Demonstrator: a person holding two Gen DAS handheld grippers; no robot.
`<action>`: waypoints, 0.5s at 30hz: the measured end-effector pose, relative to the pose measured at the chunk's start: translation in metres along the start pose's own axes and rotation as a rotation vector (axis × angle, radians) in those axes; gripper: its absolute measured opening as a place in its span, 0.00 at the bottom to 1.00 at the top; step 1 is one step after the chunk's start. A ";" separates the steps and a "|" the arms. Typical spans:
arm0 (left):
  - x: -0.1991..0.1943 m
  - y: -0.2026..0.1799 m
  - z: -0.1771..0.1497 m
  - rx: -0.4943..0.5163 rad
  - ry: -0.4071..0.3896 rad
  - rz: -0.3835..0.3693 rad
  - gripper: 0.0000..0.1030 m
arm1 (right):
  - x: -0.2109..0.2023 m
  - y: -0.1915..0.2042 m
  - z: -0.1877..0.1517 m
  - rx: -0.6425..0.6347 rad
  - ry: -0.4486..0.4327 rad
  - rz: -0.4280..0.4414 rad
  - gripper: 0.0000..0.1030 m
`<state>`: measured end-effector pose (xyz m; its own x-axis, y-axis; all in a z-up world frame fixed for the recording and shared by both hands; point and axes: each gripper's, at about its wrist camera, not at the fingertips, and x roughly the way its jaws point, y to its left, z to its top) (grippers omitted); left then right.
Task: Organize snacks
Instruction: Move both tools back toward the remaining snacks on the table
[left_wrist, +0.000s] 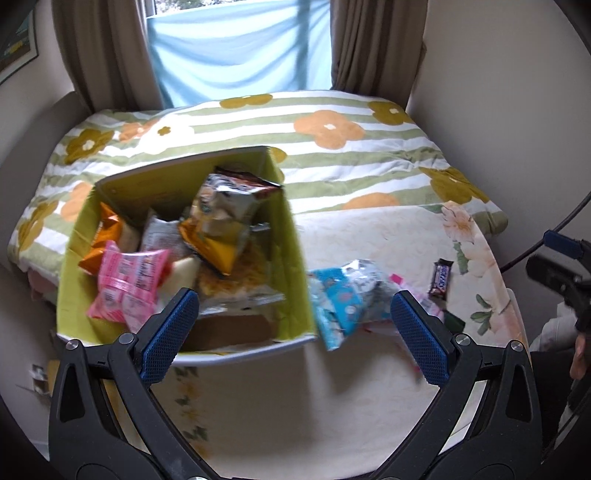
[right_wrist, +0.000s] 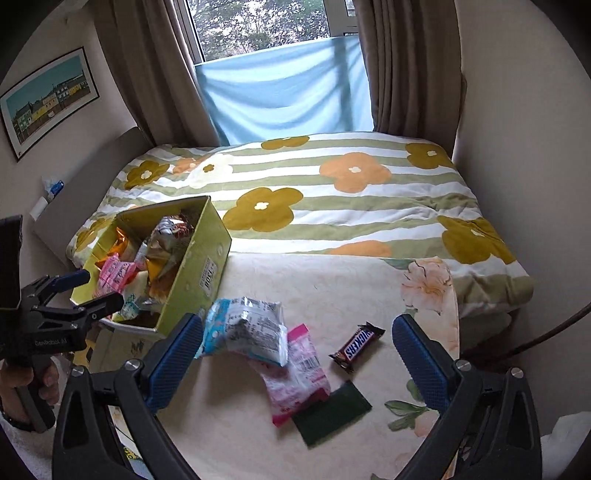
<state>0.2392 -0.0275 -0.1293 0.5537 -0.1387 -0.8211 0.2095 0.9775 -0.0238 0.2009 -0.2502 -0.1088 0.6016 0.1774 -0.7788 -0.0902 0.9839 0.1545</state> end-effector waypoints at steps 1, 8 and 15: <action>0.002 -0.009 -0.002 -0.006 0.004 0.001 1.00 | 0.001 -0.007 -0.005 -0.007 0.009 0.009 0.99; 0.019 -0.064 -0.012 -0.055 0.050 0.028 1.00 | 0.011 -0.043 -0.026 -0.044 0.063 0.071 0.99; 0.062 -0.109 -0.002 0.002 0.128 0.096 1.00 | 0.031 -0.060 -0.049 -0.080 0.110 0.117 0.99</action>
<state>0.2487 -0.1421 -0.1788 0.4637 -0.0232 -0.8857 0.1621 0.9850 0.0591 0.1868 -0.3030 -0.1721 0.4930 0.2876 -0.8211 -0.2199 0.9543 0.2022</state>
